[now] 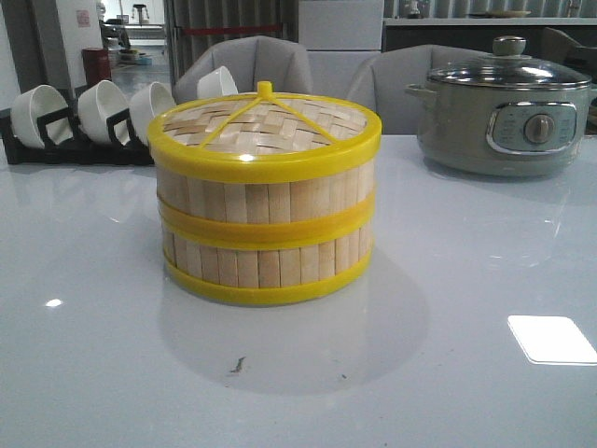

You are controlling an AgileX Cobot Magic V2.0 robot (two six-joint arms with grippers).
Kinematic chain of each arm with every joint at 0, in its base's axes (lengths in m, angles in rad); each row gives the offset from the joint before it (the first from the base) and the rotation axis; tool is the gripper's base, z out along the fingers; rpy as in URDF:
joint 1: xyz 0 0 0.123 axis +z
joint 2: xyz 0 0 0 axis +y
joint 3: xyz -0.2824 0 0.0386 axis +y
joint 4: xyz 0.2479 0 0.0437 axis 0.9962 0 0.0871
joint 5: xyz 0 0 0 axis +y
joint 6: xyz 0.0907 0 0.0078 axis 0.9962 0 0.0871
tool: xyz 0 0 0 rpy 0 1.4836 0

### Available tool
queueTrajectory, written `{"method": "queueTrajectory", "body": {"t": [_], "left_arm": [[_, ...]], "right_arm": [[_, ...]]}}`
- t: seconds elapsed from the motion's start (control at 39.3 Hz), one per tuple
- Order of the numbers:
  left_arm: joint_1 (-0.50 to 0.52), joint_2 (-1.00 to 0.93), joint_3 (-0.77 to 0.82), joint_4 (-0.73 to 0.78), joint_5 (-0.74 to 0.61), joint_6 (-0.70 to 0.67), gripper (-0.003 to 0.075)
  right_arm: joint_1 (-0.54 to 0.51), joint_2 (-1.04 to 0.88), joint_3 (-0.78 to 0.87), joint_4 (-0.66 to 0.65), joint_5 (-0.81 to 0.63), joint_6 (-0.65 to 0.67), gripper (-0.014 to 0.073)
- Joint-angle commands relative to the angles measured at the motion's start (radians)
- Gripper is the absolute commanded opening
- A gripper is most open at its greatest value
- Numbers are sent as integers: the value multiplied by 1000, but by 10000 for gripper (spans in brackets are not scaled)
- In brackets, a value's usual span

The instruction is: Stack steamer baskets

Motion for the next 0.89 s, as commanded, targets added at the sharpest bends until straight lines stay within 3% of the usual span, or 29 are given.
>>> {"method": "queueTrajectory", "body": {"t": [0.0, 0.59, 0.87], "left_arm": [[2, -13, 2, 1, -89, -11, 97], [2, -13, 2, 1, -89, -11, 97], [2, -13, 2, 1, -89, -11, 97]], "right_arm": [[-5, 10, -30, -3, -83, -1, 41], [-5, -38, -23, 30, -82, 4, 41], [7, -173, 150, 73, -165, 4, 41]]}}
